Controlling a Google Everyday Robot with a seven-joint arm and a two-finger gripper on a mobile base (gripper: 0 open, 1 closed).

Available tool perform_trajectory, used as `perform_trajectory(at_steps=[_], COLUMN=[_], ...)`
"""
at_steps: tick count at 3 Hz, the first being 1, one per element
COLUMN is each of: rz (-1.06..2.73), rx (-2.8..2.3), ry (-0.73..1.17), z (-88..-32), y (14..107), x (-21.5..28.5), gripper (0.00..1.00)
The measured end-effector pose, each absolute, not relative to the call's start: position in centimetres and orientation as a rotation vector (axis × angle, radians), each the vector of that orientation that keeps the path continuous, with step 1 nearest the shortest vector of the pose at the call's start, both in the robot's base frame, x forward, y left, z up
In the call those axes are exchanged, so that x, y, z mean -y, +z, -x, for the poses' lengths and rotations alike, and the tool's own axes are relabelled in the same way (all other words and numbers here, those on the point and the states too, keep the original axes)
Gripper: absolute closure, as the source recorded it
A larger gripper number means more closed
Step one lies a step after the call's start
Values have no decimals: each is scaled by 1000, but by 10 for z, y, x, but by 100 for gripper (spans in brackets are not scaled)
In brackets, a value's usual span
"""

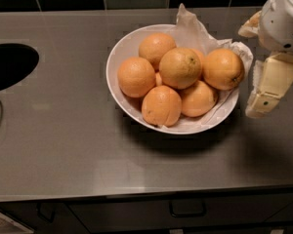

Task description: Pick orange from white bowl

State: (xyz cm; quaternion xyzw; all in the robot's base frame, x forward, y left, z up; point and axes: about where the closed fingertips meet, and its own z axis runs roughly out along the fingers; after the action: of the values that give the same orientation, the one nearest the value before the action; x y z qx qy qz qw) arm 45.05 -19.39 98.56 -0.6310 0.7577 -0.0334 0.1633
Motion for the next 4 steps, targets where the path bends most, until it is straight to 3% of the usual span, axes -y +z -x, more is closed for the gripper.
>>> perform_trajectory(at_steps=[4], rz=[1959], rx=[-2027], ry=[-35], z=[-497], y=[983], x=[165], gripper=[4])
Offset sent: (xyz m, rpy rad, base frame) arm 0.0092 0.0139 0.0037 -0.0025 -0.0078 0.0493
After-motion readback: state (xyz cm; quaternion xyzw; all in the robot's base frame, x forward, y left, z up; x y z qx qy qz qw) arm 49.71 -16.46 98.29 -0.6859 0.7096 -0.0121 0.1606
